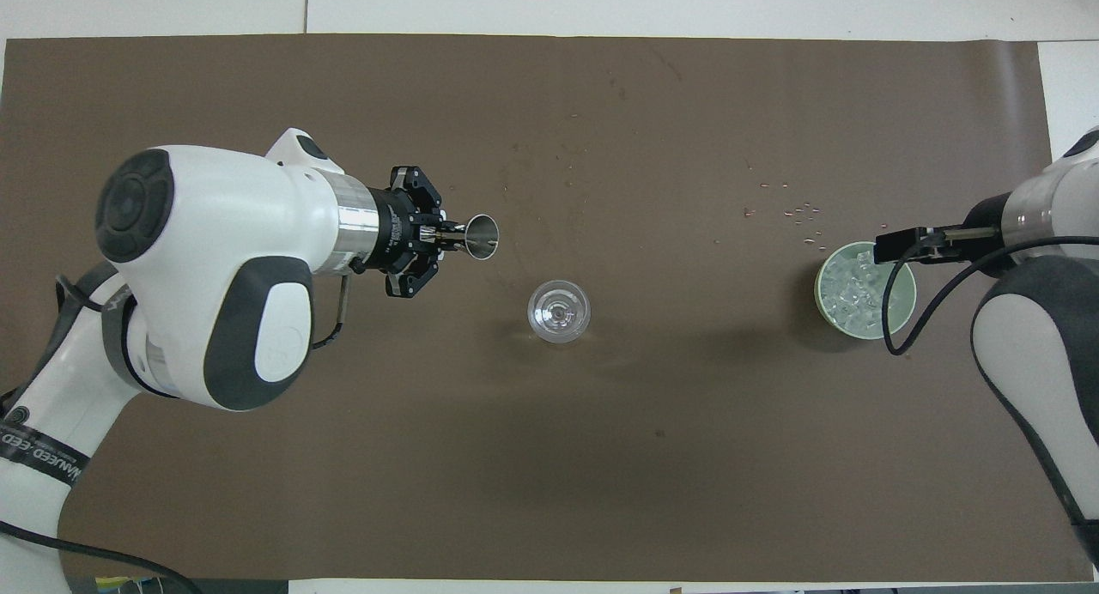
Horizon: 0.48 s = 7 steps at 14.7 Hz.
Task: Pour wine and add ice with both arms
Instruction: 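Carry the jigger back with the left gripper while the right gripper reaches the ice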
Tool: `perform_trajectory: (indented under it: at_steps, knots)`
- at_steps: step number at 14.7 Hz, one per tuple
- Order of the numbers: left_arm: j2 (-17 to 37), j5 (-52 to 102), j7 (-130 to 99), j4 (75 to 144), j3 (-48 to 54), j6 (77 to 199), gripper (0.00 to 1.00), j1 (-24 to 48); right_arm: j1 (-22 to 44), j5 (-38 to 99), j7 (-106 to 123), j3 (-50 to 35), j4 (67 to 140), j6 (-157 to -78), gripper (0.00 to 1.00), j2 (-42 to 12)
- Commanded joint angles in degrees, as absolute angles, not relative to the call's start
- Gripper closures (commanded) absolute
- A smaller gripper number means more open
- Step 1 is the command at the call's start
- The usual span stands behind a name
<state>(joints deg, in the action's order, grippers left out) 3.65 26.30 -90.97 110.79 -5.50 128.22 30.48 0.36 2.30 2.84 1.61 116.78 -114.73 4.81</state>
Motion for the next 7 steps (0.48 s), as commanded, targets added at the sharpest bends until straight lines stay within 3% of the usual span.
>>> perform_trajectory:
  at_steps: [1,5,7]
  knots:
    - [2.2,33.1,-79.4,112.7,-5.0,123.9,1.0,23.8,-0.7,3.5,8.7,1.7,123.8,-123.8,0.0,5.5]
    - [0.9,42.8,-64.5,116.4,-5.0,117.5,1.0,12.2,-2.1,3.5,11.1,1.7,124.8,-127.0,0.0,1.9]
    - [3.0,51.0,-58.5,116.5,-5.1,113.4,1.0,6.9,-2.1,3.5,12.1,1.7,127.1,-129.6,0.0,1.2]
